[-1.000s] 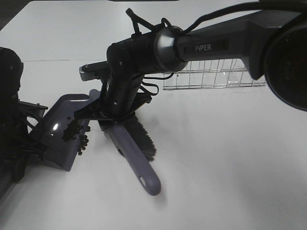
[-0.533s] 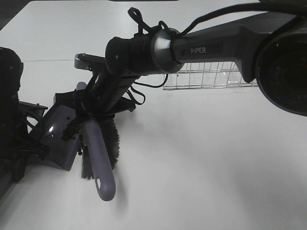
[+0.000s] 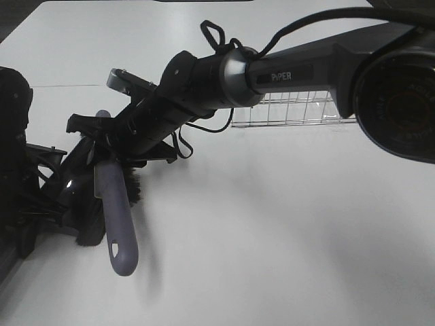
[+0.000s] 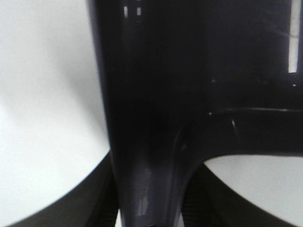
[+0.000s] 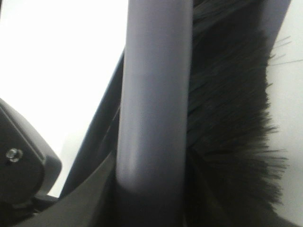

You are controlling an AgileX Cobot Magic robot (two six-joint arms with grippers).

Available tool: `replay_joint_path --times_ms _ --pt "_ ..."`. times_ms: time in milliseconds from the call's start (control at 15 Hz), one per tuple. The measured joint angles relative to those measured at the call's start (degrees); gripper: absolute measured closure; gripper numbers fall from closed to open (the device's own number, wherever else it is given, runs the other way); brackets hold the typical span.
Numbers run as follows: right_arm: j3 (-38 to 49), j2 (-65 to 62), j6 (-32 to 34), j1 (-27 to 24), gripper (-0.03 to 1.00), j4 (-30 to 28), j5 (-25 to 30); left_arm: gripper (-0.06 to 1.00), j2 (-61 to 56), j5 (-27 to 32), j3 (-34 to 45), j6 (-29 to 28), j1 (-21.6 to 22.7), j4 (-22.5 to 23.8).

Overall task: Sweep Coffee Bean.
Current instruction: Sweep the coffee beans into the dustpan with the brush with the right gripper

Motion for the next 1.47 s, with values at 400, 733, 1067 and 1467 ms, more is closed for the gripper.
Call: replay_joint_path --times_ms 400,733,1067,1467 --pt "-1.7 -1.3 -9.9 -9.0 0.66 5.7 12.9 0.61 0.0 0.0 0.0 0.5 0.0 0.1" --pt "-1.7 -9.7 -4.0 -9.3 0.66 -14.2 16.8 0.61 0.0 -0.1 0.0 0.5 0.0 0.1" --pt "-1.7 -15.4 7.3 -9.3 0.66 -38.8 24.5 0.61 0.0 0.3 0.0 0.5 0.0 -0.7" --pt "-1.9 -7.0 11.9 -1.4 0.66 -45.8 20.3 0.61 0.0 0.3 0.0 0.5 0.0 -0.8"
